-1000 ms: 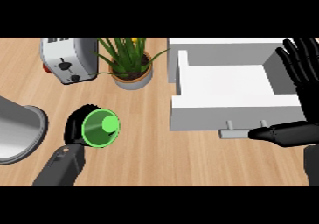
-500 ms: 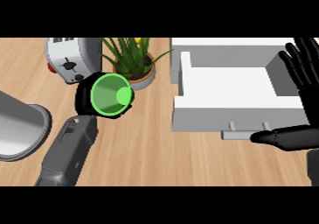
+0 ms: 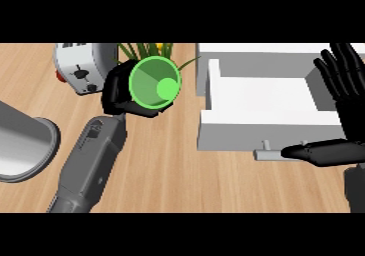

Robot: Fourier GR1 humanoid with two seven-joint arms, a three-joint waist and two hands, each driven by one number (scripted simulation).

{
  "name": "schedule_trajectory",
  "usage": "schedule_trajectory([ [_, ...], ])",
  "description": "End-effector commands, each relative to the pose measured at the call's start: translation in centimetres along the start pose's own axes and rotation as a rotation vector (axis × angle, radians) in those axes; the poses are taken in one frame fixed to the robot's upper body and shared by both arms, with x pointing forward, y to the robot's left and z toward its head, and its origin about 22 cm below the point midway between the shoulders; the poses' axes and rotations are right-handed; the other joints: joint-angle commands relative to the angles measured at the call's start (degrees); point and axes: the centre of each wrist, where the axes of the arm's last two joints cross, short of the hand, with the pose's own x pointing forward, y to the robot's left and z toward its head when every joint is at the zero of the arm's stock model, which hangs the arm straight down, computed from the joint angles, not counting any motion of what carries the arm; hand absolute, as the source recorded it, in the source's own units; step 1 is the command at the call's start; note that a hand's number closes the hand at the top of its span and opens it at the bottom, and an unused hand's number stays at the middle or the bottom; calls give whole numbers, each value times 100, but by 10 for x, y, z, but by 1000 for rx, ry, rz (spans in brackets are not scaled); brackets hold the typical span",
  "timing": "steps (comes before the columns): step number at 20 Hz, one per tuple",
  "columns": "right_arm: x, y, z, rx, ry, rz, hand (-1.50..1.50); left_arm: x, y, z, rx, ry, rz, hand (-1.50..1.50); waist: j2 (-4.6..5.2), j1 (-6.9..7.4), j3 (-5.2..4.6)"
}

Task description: Pick up the cup, place it into the drawer and close the drawer

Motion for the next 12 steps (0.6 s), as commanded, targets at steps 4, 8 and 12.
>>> schedule_trajectory([
  [4,-6,0,0,20,-11,-1,-150,72,-66,-81,-76,-104,-58,150,12,-315,35],
  [8,-1,6,-14,32,-7,-5,-150,83,-81,-87,-59,-23,-105,150,22,-381,38],
  [12,-4,1,-12,52,-18,-8,-150,80,-87,-82,-42,70,-155,150,78,-610,46],
])
